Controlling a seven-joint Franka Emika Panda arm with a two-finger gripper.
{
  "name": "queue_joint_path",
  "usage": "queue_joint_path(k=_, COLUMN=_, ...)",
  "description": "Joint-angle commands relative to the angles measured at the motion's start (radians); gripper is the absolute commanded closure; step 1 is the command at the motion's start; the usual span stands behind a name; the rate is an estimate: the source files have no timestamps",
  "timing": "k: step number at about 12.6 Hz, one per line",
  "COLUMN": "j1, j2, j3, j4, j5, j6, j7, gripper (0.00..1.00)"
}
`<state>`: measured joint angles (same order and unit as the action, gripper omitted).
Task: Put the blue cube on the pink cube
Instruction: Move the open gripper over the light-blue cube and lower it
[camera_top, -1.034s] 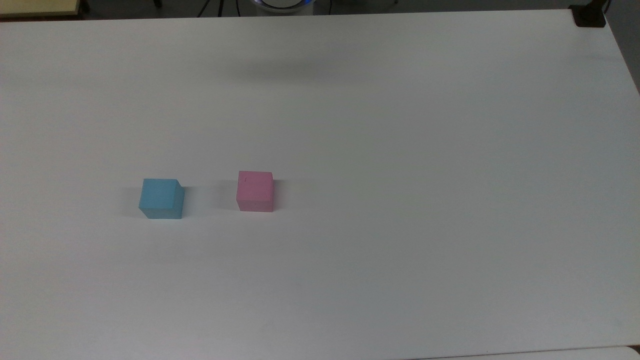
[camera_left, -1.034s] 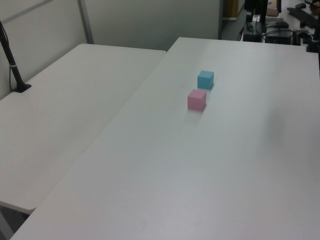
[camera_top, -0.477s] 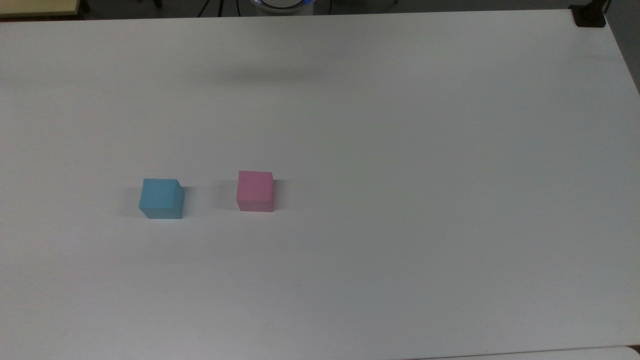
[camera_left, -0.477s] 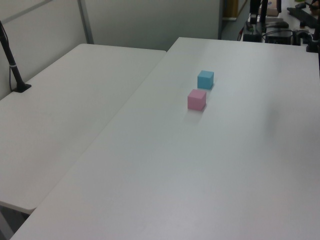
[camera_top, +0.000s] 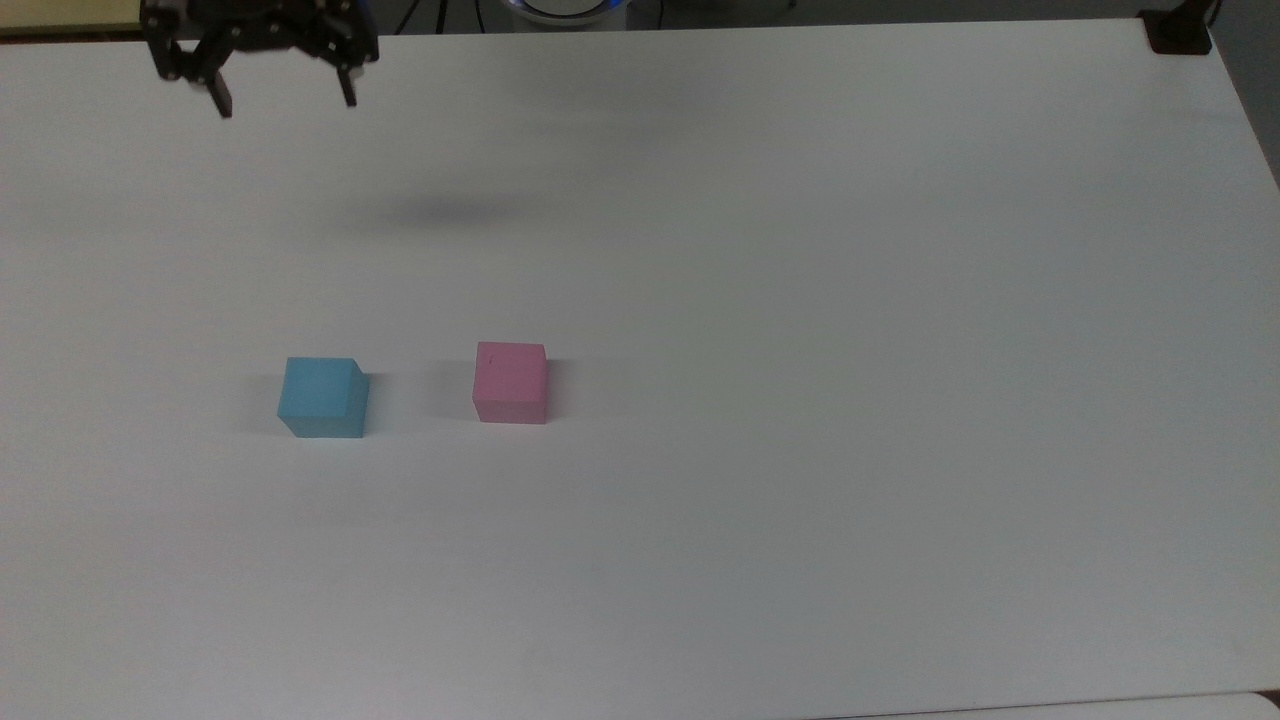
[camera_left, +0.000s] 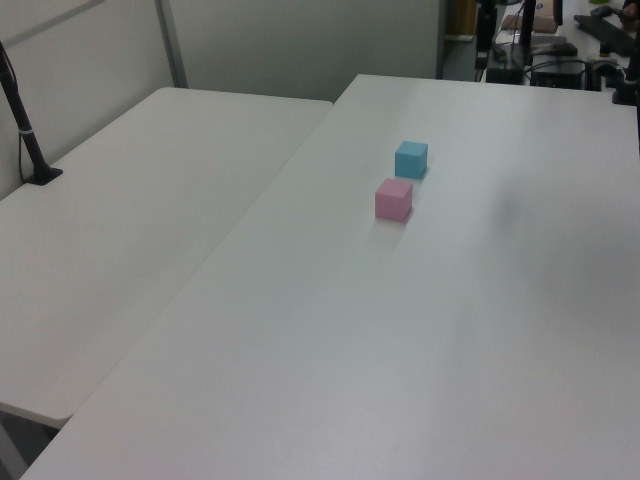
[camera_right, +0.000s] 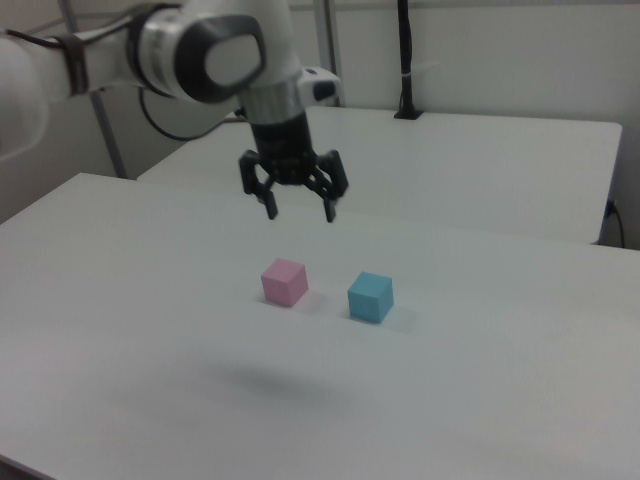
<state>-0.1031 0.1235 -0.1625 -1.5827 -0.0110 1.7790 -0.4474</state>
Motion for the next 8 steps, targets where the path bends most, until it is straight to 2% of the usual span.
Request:
queue_joint_path(k=1, j1=-0.018, j2=0.094, j3=-0.009, j4=-0.008, j5=0.083, j6=0.136, j7=-0.008, gripper=0.0)
queue_joint_path(k=8, j1=-0.006, j2=0.292, j3=-0.002, j4=-0.031, j5=0.085, j6=0.482, j7=0.145, gripper=0.0)
